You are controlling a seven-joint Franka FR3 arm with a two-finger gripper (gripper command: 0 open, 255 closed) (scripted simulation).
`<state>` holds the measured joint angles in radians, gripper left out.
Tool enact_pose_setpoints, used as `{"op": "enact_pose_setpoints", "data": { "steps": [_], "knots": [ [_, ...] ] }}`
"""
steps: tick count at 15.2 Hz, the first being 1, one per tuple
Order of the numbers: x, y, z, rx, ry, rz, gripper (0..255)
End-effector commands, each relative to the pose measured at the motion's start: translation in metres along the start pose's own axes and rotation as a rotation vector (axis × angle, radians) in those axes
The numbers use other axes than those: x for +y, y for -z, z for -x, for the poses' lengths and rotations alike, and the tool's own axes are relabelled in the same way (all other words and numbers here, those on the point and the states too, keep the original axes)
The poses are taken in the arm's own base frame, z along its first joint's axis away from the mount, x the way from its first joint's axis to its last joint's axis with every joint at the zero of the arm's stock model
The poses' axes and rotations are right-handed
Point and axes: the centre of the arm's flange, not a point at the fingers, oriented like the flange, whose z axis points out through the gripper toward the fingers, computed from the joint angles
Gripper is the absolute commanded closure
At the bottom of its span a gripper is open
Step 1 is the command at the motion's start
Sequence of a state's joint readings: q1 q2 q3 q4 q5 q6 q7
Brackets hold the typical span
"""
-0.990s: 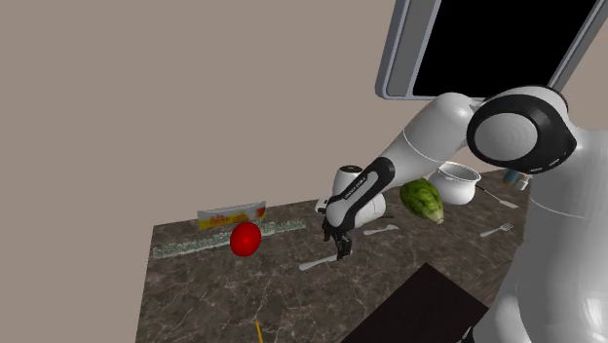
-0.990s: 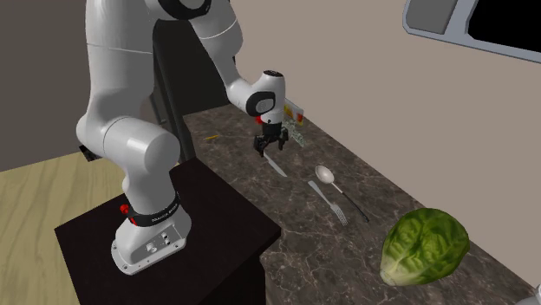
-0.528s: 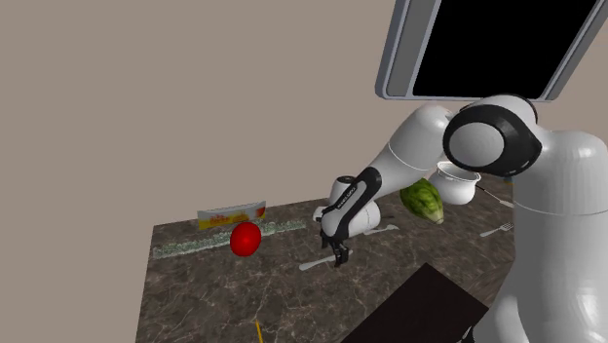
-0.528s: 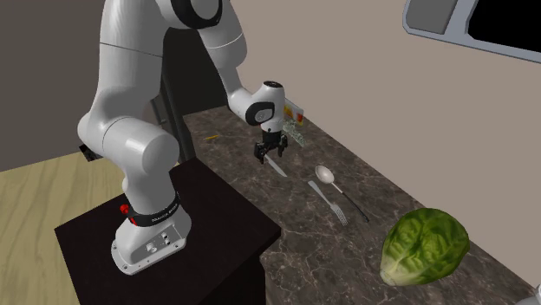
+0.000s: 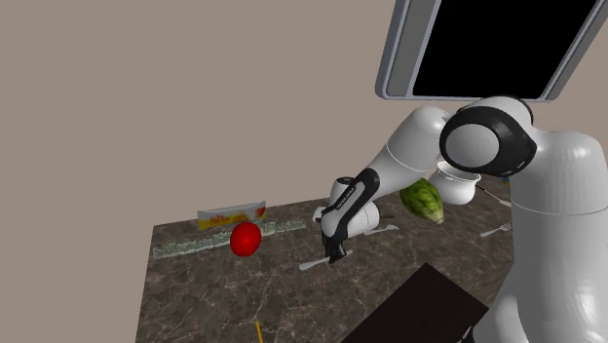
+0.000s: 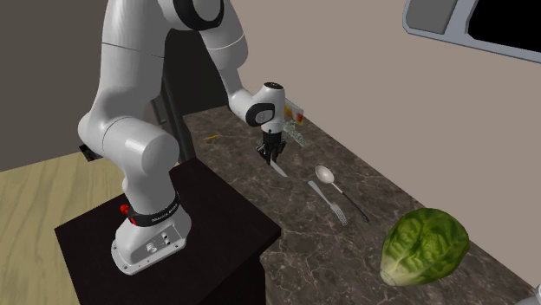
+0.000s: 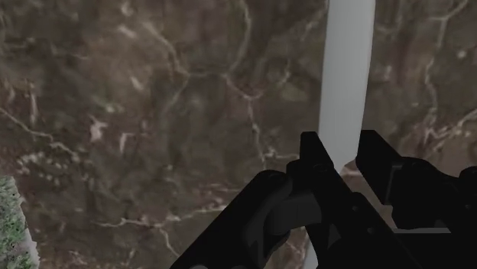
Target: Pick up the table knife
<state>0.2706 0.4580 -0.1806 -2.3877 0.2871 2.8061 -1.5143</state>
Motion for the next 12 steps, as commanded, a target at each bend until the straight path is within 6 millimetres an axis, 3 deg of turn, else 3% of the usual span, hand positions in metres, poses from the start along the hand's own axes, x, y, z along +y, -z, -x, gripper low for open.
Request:
{"op": "enact_pose_setpoints", "data": {
  "steps": [1, 3, 12],
  "knots": [
    [0.000, 0.000, 0.000, 0.000, 0.000, 0.000, 255],
    [-0.001, 0.000, 0.000, 0.000, 0.000, 0.000, 255],
    [-0.002, 0.048, 0.000, 0.000, 0.000, 0.000, 255]
  ]
}}
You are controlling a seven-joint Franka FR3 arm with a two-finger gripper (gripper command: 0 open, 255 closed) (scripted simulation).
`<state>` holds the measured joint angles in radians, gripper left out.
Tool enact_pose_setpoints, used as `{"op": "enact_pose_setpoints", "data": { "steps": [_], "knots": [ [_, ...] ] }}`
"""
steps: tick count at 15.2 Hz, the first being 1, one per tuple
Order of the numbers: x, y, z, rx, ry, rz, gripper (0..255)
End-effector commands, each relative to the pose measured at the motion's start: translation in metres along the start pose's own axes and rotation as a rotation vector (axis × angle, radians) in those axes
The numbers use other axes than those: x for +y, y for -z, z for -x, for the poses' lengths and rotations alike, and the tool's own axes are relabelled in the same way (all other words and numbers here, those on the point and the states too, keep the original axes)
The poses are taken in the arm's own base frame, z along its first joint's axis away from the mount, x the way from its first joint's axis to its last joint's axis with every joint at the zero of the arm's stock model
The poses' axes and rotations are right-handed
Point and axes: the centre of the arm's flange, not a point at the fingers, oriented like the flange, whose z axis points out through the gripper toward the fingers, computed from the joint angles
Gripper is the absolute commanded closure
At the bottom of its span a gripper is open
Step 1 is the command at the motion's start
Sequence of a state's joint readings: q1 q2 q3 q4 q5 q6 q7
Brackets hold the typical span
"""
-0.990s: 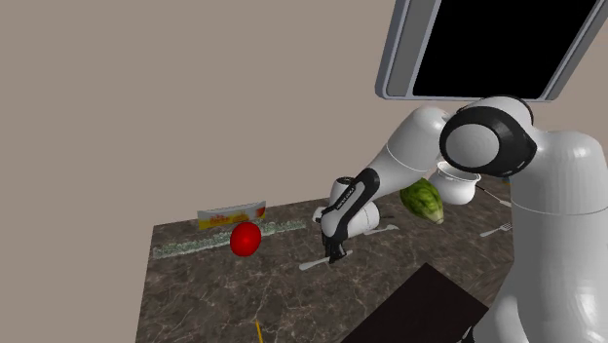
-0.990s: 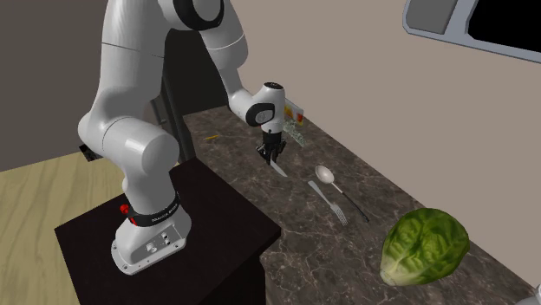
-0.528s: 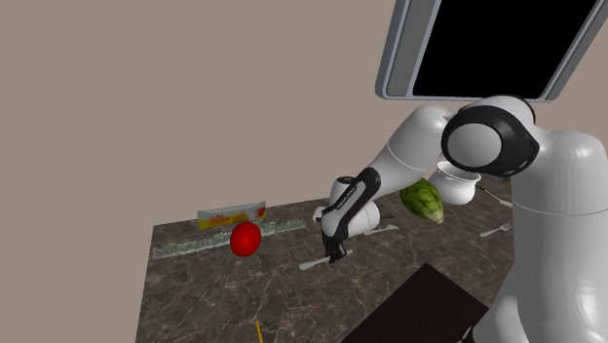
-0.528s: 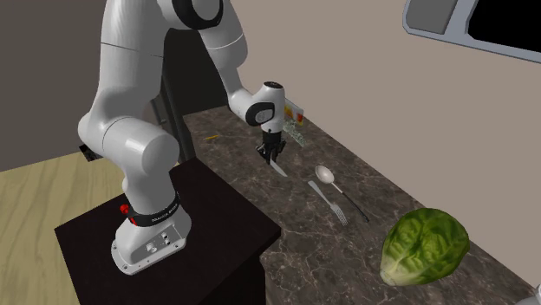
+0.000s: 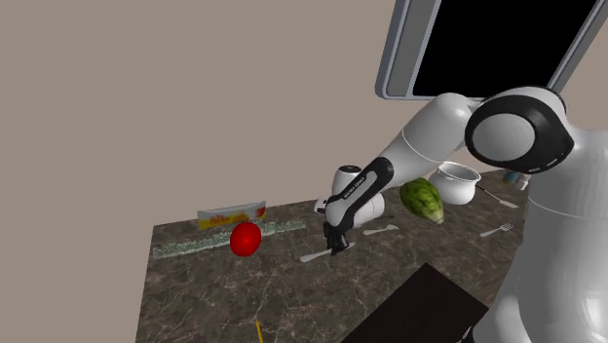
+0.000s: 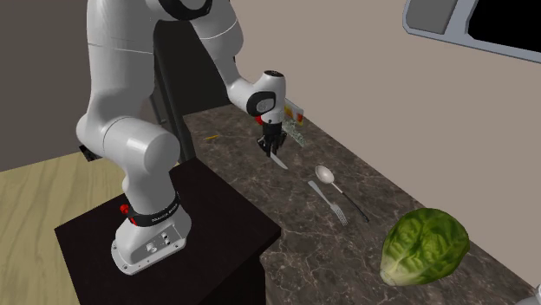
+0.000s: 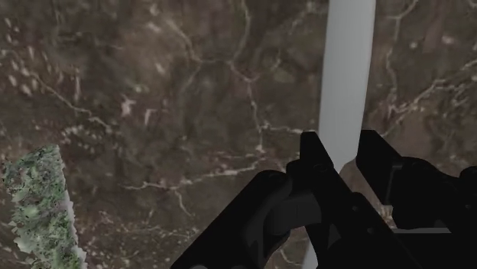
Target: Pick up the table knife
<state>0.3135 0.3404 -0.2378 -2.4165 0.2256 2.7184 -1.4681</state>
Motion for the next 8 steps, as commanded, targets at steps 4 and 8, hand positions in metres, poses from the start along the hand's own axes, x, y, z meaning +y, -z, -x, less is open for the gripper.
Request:
{"op": "enact_pose_setpoints", "data": {
  "steps": [4, 8],
  "knots": [
    [-0.002, 0.027, 0.000, 0.000, 0.000, 0.000, 255],
    [-0.002, 0.038, 0.000, 0.000, 0.000, 0.000, 255]
  ]
}}
